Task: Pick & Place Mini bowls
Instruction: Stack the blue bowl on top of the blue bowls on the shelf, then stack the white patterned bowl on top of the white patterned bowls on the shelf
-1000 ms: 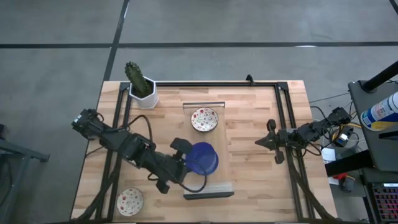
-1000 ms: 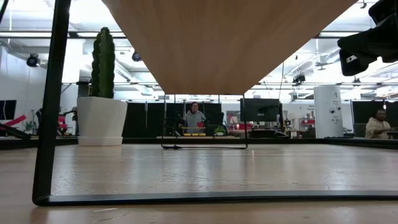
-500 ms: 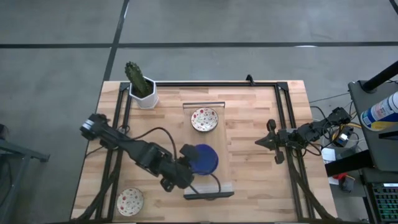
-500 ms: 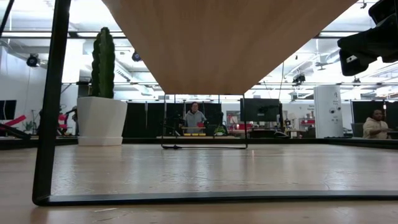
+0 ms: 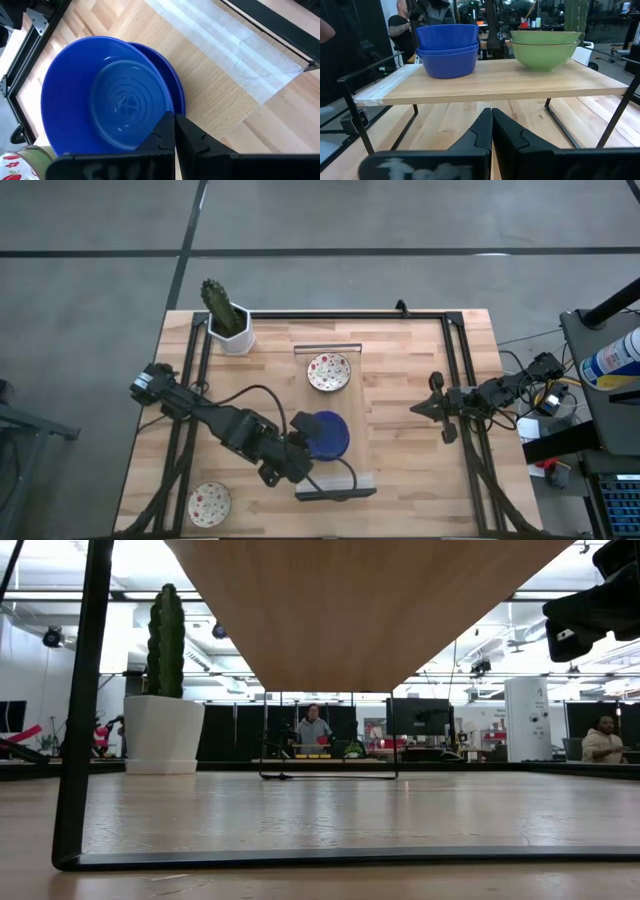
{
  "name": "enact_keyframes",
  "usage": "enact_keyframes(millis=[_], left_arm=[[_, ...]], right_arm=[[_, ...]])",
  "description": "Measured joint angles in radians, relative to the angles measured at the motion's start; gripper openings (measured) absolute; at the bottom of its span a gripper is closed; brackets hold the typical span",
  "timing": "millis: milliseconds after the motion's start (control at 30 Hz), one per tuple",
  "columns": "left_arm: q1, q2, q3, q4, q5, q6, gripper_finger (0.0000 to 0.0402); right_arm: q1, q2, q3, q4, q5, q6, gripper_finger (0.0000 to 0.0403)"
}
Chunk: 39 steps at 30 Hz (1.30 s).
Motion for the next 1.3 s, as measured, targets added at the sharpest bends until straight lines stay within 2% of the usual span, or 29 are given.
enact_keyframes(millis=[167, 367, 467, 733, 967, 1067, 1167, 1300], left_arm=[[0.000, 0.000, 0.000, 0.000, 0.002, 0.000, 0.0009], [0.002, 0.000, 0.000, 0.000, -0.002, -0.004, 0.0055], [0.000, 0.000, 0.005, -0.001, -0.041, -0.006, 0.0067], [-0.022, 0.000, 0.124, -0.069, -0.059, -0.106, 0.0069], [-0.065, -0.002, 0.187, -0.246, -0.057, -0.404, 0.0069], [-0.099, -0.002, 0.171, -0.295, -0.041, -0.553, 0.0069], [-0.123, -0.002, 0.143, -0.307, 0.020, -0.708, 0.0069], [-0.184, -0.002, 0.102, -0.308, 0.061, -0.841, 0.0069]], right_arm=[[0.000, 0.000, 0.000, 0.000, 0.000, 0.000, 0.0009], [0.000, 0.000, 0.000, 0.000, 0.000, 0.000, 0.0008], [0.000, 0.000, 0.000, 0.000, 0.000, 0.000, 0.0008], [0.000, 0.000, 0.000, 0.000, 0.000, 0.000, 0.0009], [0.000, 0.000, 0.000, 0.000, 0.000, 0.000, 0.0009], [0.000, 0.000, 0.000, 0.000, 0.000, 0.000, 0.0008], [0.000, 0.000, 0.000, 0.000, 0.000, 0.000, 0.0008], [0.000, 0.000, 0.000, 0.000, 0.000, 0.000, 0.0008]])
